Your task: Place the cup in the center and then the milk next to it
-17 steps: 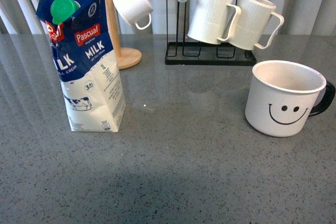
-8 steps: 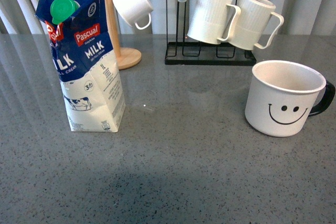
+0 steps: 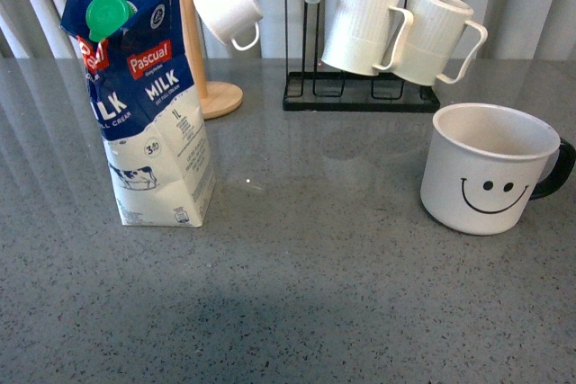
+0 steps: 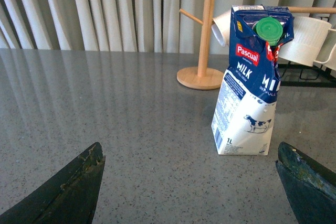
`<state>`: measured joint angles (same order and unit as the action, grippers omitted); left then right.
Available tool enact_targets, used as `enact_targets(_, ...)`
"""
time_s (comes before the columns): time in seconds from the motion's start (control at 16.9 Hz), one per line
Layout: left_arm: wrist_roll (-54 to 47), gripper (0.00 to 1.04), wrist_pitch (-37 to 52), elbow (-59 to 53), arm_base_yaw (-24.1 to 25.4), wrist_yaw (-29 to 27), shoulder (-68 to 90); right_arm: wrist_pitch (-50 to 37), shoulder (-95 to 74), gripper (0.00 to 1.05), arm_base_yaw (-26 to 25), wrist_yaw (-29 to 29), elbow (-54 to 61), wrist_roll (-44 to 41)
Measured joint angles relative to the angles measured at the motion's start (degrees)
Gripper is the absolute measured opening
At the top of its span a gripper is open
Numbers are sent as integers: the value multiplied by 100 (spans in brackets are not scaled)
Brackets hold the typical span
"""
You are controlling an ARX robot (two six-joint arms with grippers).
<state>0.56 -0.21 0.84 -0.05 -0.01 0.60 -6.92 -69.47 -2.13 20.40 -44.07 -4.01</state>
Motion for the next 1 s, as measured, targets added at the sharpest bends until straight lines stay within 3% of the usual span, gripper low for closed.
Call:
enact_targets(0.3, 0, 98, 0, 0, 0, 0, -2, 1912, -2159, 98, 214, 291, -1989, -1469)
enact_targets(0.77, 0, 98, 0, 0, 0, 0, 0, 2955, -3165, 97, 372, 396, -2846, -2374)
enact_targets(0.94, -2, 98, 0, 0, 0, 0, 0, 3001, -3298, 78, 487, 343, -2885, -2465)
enact_targets(1.0, 0, 98, -2, 0, 0, 0, -2, 2983, -3324, 66, 553, 317, -2887, -2494)
